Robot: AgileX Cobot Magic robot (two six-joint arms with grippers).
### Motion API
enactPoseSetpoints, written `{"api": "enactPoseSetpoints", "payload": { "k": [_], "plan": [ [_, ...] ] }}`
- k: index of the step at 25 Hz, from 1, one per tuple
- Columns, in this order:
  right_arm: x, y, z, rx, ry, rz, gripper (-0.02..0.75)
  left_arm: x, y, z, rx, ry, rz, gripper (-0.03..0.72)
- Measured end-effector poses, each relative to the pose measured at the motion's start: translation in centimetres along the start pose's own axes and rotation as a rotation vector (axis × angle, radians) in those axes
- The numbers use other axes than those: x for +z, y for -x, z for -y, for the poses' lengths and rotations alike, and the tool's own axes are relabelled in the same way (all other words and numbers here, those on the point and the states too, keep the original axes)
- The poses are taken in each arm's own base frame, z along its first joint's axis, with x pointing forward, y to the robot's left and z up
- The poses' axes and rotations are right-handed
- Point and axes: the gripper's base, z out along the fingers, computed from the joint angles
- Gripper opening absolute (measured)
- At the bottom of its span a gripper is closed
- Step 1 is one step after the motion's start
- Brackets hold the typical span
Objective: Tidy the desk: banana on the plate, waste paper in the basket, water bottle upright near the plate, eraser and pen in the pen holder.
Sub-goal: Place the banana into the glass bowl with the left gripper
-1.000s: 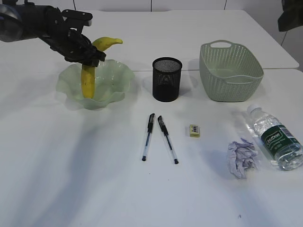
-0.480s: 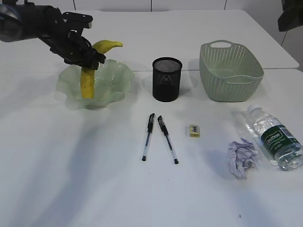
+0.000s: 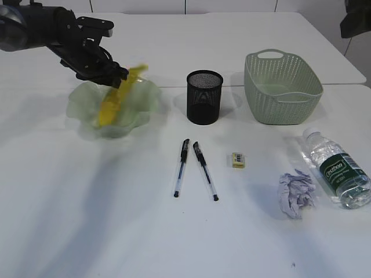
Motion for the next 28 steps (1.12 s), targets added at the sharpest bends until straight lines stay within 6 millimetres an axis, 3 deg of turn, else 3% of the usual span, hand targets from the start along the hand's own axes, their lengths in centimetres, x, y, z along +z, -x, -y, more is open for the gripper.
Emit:
{"api": "enactPoseSetpoints", "payload": {
  "k": [14, 28],
  "plan": [
    [0.3, -0.3, 0.0, -0.002, -0.005, -0.042, 0.442, -0.1, 0.1, 0.0, 0.002, 0.0, 0.0, 0.37],
    [4.8, -4.3, -1.2, 0.041, 0.079, -0.553, 0.442, -5.8, 2.9, -0.1, 0.033, 0.019, 0.032, 0.37]
  ]
}}
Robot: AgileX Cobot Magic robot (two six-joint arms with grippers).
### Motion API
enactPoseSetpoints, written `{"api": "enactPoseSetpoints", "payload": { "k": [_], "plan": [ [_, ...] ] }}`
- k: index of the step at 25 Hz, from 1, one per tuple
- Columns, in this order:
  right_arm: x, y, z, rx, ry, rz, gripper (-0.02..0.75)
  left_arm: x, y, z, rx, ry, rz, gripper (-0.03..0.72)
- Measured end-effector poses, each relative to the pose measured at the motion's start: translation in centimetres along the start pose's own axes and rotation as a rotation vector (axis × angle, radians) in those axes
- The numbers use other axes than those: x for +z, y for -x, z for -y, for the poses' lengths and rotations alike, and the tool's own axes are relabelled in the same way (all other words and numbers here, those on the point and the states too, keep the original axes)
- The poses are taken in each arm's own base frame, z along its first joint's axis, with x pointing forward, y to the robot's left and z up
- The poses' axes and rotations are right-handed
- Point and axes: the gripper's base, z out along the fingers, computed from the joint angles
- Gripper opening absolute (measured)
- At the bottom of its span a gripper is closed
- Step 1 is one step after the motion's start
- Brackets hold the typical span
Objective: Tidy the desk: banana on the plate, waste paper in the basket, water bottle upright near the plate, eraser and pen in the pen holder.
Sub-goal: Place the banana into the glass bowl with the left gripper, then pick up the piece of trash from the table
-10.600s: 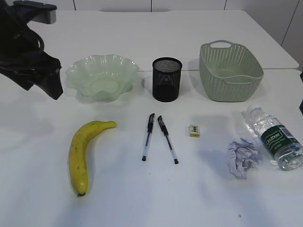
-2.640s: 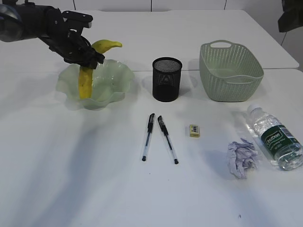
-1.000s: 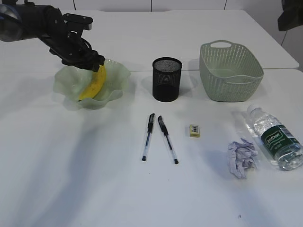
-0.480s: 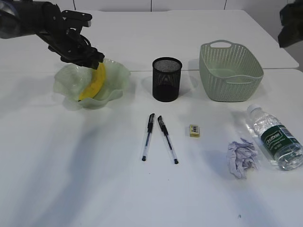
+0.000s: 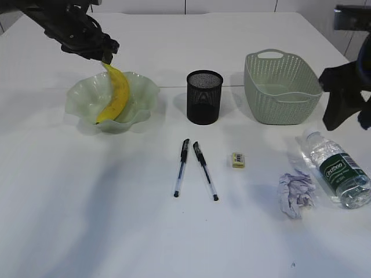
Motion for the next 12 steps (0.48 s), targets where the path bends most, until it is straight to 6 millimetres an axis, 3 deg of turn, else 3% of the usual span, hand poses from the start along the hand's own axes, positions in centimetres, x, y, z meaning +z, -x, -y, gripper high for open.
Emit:
{"api": "enactPoseSetpoints", "payload": {
  "k": [6, 12],
  "plan": [
    [2.1, 0.5, -0.9, -0.084, 0.106, -0.068, 0.442, -0.9, 0.2, 0.0, 0.002, -0.001, -0.02, 0.37],
    [3.6, 0.9, -1.1, -0.274, 0.134, -0.098, 0.442, -1.0, 0.0, 0.0, 0.003, -0.003, -0.041, 0.37]
  ]
}}
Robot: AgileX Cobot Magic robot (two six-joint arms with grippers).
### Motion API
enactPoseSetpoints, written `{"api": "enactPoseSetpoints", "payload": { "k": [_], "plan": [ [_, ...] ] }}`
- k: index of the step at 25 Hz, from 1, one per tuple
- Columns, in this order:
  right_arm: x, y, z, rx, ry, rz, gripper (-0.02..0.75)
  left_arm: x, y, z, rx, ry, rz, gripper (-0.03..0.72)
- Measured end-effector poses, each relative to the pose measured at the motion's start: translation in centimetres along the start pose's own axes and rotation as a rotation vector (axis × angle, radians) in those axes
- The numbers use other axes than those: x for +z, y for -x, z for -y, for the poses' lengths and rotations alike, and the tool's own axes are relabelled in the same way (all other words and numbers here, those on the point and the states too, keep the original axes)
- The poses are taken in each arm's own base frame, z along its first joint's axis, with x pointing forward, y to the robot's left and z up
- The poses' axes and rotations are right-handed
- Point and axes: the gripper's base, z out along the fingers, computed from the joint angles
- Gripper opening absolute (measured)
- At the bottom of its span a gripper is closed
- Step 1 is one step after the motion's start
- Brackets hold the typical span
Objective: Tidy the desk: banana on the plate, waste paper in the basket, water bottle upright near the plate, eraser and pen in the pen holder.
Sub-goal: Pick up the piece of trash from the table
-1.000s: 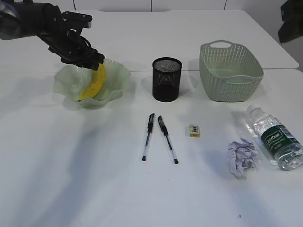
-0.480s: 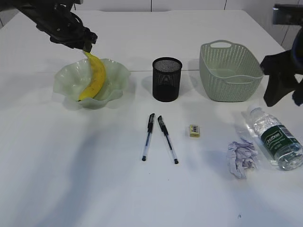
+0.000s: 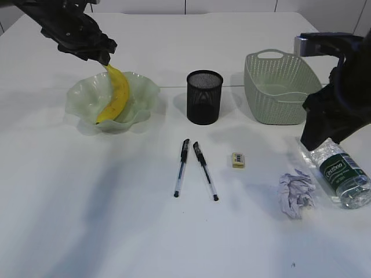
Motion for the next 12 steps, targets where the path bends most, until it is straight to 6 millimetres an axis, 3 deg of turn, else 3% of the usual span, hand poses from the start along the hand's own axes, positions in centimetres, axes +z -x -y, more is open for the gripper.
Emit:
{"api": "enactPoseSetpoints", "payload": {
  "k": [12],
  "plan": [
    [1.24, 0.35, 0.26, -0.516, 0.019, -0.031, 0.442, -0.11, -0.22, 0.03, 0.0, -0.003, -0.028, 0.37]
  ]
}}
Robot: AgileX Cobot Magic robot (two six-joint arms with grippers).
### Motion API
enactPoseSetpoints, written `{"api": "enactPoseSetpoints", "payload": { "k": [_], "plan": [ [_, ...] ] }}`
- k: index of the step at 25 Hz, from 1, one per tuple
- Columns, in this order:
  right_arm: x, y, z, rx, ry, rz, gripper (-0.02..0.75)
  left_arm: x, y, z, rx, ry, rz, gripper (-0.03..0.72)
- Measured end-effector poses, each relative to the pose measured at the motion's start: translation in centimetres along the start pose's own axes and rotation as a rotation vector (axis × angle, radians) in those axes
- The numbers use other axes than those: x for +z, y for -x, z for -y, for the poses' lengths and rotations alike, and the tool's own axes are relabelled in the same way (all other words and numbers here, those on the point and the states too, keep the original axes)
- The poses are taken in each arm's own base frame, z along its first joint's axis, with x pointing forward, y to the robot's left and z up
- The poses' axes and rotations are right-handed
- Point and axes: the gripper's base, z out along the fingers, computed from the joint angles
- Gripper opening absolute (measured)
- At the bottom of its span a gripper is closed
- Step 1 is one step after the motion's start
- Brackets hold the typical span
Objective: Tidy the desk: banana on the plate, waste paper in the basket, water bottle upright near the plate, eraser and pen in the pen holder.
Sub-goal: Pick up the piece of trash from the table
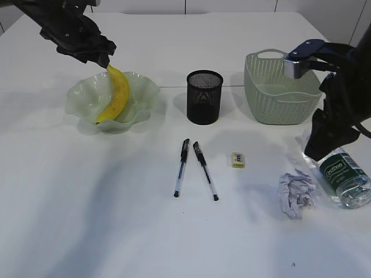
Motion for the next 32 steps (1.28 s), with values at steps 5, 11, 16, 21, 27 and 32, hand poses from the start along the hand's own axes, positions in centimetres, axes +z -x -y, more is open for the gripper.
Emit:
{"api": "enactPoseSetpoints", "payload": {
  "k": [5, 11, 16, 21, 27, 32],
  "plan": [
    [1.0, 0.1, 0.3, -0.084, 0.02, -0.02, 0.442, 0.0, 0.0, 0.0, 0.0, 0.0, -0.002, 0.37],
    [3.0, 0.5, 1.1, -0.084, 0.044, -0.04, 0.442, 0.0, -0.2, 0.0, 0.001, -0.001, -0.019, 0.37],
    [4.1, 0.7, 1.5, -0.116, 0.056, -0.051, 0.442, 0.0, -0.4, 0.0, 0.001, -0.004, -0.047, 0.37],
    [5.6, 0.8, 2.0, -0.13, 0.078, -0.07, 0.442, 0.0, -0.5, 0.0, 0.001, -0.004, -0.053, 0.37],
    [6.7, 1.0, 2.5, -0.153, 0.066, -0.063, 0.442, 0.0, -0.5, 0.0, 0.001, -0.005, -0.055, 0.37],
    [7.8, 1.2, 2.9, -0.164, 0.073, -0.07, 0.442, 0.0, -0.5, 0.0, 0.001, -0.005, -0.059, 0.37]
  ]
}}
